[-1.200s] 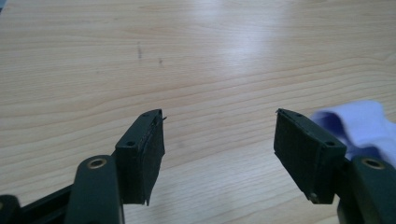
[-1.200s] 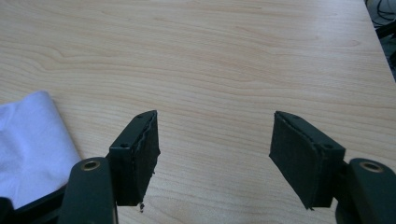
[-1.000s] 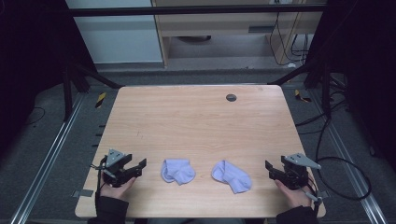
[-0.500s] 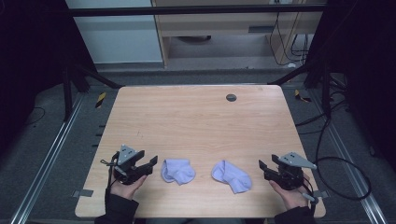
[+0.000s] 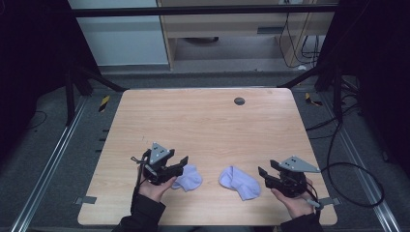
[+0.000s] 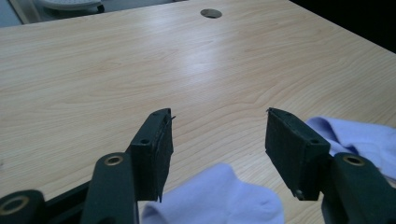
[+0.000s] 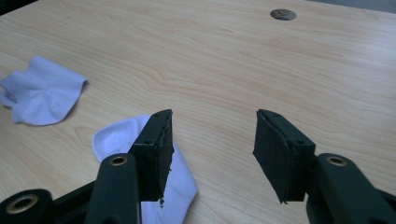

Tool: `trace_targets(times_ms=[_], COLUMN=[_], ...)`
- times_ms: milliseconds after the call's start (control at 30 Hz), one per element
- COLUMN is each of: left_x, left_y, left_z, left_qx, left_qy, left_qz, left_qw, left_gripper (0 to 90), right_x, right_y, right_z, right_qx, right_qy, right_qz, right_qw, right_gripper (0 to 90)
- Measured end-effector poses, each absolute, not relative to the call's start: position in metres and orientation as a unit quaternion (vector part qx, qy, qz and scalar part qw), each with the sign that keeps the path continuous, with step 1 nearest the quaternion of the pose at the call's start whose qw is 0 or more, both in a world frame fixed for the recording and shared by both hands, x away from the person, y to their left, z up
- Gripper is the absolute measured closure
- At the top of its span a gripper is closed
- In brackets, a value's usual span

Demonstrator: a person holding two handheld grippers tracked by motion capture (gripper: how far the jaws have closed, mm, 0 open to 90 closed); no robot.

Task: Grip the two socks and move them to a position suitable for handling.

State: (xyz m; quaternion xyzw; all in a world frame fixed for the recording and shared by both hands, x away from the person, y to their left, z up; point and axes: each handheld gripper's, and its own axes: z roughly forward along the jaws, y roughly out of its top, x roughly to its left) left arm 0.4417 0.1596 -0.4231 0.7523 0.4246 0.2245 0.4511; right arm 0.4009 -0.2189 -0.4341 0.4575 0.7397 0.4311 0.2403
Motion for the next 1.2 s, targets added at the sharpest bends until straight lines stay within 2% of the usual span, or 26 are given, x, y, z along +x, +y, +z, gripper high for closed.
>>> trace_targets(times_ms=[267, 800, 1200], left_x=[0.443, 0.442, 0.444], left_y=[0.131, 0.081, 0.060], left_z=[-0.429, -0.453, -0.477], left_qx=[0.760, 0.795, 0.811], left_qy=[0.415, 0.386, 0.378], left_qz=[0.211, 0.209, 0.199], left_qw=[0.454, 0.418, 0.400], left_gripper=[45.9, 50.6, 55.9], right_x=[0.394, 0.383, 0.381], right_y=[-0.214, -0.201, -0.189], right_z=[-0.441, -0.459, -0.473], right_qx=[0.448, 0.431, 0.416], right_qy=[0.752, 0.772, 0.788], right_qz=[0.429, 0.418, 0.412], right_qw=[0.224, 0.211, 0.190], right_gripper=[56.0, 56.5, 62.2])
